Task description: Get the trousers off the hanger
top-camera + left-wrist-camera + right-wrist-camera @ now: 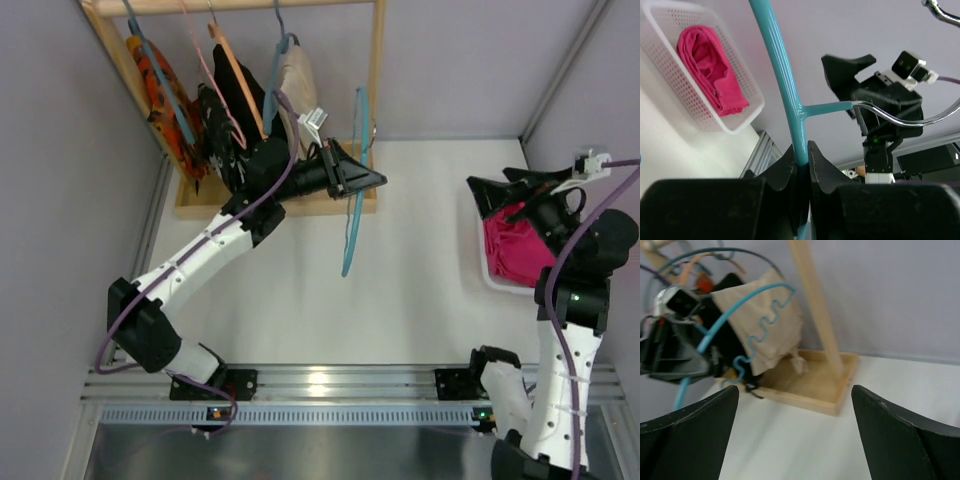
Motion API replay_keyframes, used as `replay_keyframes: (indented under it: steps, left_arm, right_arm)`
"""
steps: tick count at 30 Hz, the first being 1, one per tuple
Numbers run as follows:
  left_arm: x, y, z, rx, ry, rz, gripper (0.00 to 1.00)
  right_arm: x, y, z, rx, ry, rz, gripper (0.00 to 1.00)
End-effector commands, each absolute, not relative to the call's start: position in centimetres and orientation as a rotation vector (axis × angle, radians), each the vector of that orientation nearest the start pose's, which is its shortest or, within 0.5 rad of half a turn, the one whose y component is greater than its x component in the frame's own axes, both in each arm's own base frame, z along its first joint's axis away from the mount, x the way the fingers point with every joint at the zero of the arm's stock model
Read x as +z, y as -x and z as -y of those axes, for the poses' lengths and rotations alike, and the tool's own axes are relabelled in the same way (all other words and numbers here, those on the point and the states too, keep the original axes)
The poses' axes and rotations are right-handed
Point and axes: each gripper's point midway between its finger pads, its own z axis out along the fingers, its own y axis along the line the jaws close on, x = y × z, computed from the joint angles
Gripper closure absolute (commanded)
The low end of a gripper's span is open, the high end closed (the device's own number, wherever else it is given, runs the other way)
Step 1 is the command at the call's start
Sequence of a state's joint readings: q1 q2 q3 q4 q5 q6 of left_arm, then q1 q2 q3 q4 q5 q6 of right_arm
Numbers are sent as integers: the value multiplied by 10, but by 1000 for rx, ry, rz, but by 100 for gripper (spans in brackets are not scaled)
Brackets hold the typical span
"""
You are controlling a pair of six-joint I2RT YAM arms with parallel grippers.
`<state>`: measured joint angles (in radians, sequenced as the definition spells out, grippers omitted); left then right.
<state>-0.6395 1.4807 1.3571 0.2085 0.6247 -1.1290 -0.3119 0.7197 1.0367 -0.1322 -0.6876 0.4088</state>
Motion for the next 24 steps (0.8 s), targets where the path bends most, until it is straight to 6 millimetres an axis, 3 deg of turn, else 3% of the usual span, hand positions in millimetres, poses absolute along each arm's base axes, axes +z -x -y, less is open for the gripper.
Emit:
replay_keyframes:
  steps: [1, 3, 4, 6, 7, 9, 10, 13, 17, 20, 24]
  left_arm:
    - [488, -270, 358, -1818, -199, -1514, 100]
    - [490, -272, 359, -1814, -186, -1507, 100]
    - [490, -274, 360, -1813, -185, -1506, 100]
    - [492, -276, 362, -1809, -177, -1502, 100]
    - [489, -280, 365, -1807, -173, -1510, 100]
    - [489, -280, 368, -1813, -176, -1513, 100]
    - [489, -280, 369, -1814, -178, -1512, 100]
    - [488, -282, 375, -1821, -181, -1519, 100]
    - [490, -281, 380, -1831, -192, -1516, 100]
    - [489, -281, 382, -1828, -194, -1516, 100]
    - [486, -283, 386, -1833, -189, -1528, 100]
  right_arm:
    - [433, -258, -97, 818, 85, -1427, 5]
    - [434, -261, -114, 884, 89, -1438, 7]
    - [437, -252, -138, 976, 138, -1438, 9]
    - [433, -253, -157, 1037, 146, -1459, 11]
    - [433, -243, -177, 1092, 194, -1463, 13]
    - [428, -242, -196, 1117, 207, -1479, 13]
    - [425, -230, -215, 1163, 263, -1487, 14]
    - [421, -218, -241, 1249, 301, -1477, 17]
    - [416, -219, -253, 1282, 309, -1497, 21]
    - [429, -221, -255, 1266, 309, -1459, 29]
    - [415, -233, -262, 1210, 289, -1520, 36]
